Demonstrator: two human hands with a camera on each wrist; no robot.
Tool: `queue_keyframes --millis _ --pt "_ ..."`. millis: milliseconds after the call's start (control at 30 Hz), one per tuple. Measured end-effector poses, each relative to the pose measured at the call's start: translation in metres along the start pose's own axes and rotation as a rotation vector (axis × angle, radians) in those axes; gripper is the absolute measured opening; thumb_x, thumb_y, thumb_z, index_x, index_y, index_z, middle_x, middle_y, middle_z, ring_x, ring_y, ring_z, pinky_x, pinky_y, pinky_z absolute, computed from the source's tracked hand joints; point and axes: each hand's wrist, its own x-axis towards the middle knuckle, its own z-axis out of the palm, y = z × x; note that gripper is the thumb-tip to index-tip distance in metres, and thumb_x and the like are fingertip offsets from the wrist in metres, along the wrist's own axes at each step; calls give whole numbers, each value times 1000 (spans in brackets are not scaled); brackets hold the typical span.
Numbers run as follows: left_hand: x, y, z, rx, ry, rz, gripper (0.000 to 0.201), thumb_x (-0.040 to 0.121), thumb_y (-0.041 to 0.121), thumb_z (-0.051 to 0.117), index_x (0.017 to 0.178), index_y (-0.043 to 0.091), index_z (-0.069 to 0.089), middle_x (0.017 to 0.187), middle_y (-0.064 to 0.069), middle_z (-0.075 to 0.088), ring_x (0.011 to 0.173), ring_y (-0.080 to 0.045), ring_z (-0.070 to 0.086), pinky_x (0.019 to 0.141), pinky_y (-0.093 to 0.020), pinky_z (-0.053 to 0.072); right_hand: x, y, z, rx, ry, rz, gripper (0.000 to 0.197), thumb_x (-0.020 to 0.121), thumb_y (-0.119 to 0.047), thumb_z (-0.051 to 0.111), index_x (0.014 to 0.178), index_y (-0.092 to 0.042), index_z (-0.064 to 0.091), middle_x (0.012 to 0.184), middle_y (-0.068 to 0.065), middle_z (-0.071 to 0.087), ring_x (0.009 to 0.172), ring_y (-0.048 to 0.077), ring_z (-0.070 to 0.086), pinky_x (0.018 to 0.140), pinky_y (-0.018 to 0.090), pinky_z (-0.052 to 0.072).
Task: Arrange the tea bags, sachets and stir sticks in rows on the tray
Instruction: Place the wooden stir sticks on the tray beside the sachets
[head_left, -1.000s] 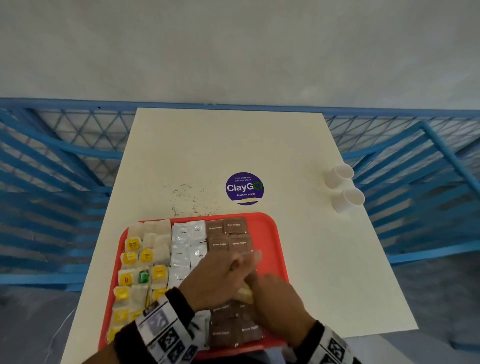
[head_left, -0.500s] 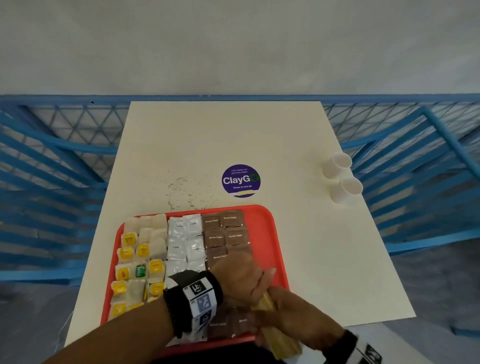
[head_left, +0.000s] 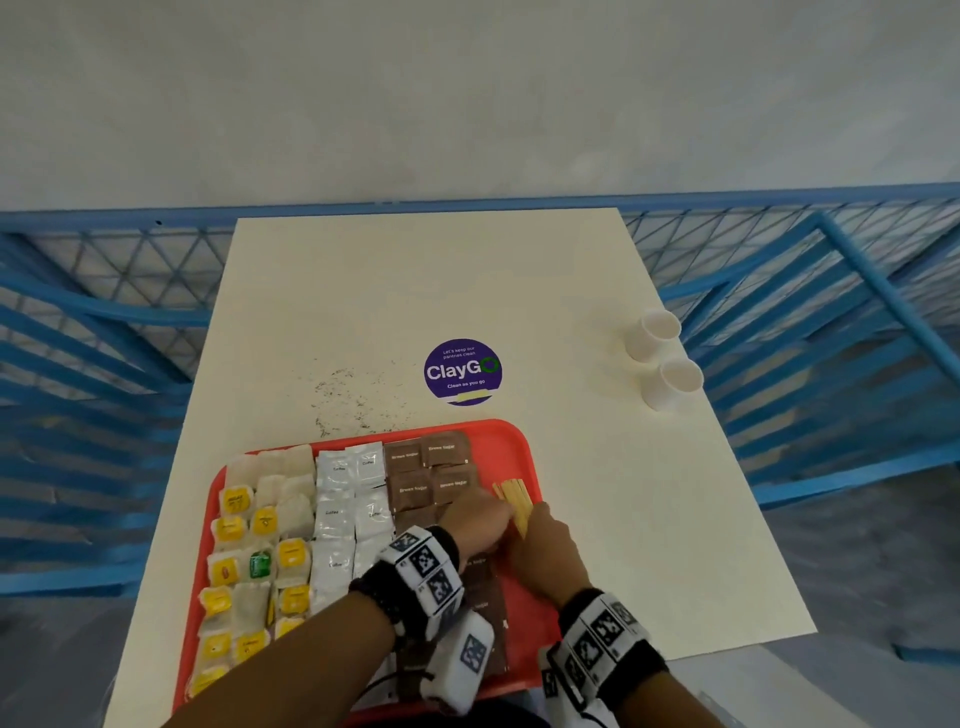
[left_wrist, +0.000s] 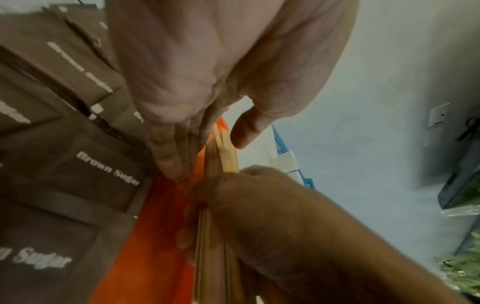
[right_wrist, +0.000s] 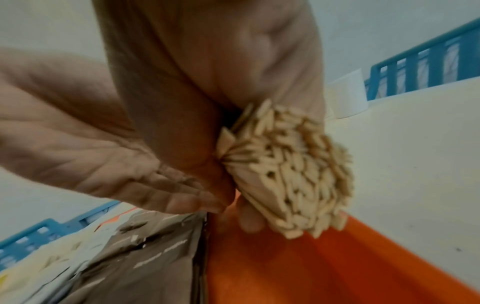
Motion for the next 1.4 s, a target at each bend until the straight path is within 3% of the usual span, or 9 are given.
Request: queue_keyframes --millis 267,467,600,700,867,1033,1133,1267,1400 --pt "11 -6 6 -93 73 -64 23 78 7 47 86 -2 67 84 -18 67 76 -28 64 67 -35 48 -12 -14 3 -214 17 -83 34 92 -17 49 123 -6 41 125 15 51 116 37 56 92 43 47" --pt "-5 -3 9 -41 57 -44 15 80 -2 42 72 8 50 73 -10 49 68 -22 48 61 -30 39 -11 -8 -7 -322 49 -133 31 96 -20 48 122 -3 47 123 15 51 116 34 54 92 38 46" --pt "-14 -1 15 78 87 5 18 85 3 44 95 5 59 86 -9 52 75 -18 51 59 -26 35 -5 0 -15 -264 67 -162 28 95 -16 46 122 -7 45 118 13 52 109 35 56 85 38 45" --pt "-17 -2 18 173 113 23 37 88 8 44 121 -3 53 113 -19 57 104 -29 58 69 -28 38 1 6 -17 -257 60 -192 25 92 -13 48 117 -11 48 115 12 57 104 31 57 81 36 46" --pt "-20 -5 19 248 102 24 29 90 11 45 115 2 55 108 -10 58 94 -23 56 73 -30 43 4 6 -15 -240 78 -219 26 89 -13 50 114 -17 52 115 7 58 105 27 55 82 35 45" --pt "-21 -4 19 220 106 26 29 88 9 44 111 -4 57 94 -13 54 83 -21 53 62 -27 35 7 3 -12 -203 100 -216 24 89 -10 45 110 -16 54 113 8 60 104 27 55 81 36 46" --pt "-21 -5 19 246 101 36 30 89 10 45 109 -9 58 109 -28 60 102 -33 61 64 -28 34 9 3 -12 -194 104 -204 23 88 -7 43 107 -15 55 112 10 60 102 28 55 81 36 47" --pt "-20 -7 18 244 92 38 28 89 10 46 102 -12 57 93 -26 58 100 -36 62 57 -27 31 11 4 -10 -186 105 -198 23 88 -9 44 106 -15 57 112 9 61 104 28 54 81 36 46" --pt "-31 -3 10 193 78 100 14 87 14 48 73 13 48 72 -6 49 69 -21 51 61 -29 40 9 6 -14 -136 198 -197 13 92 -23 49 98 -20 60 101 4 65 94 25 59 74 34 48"
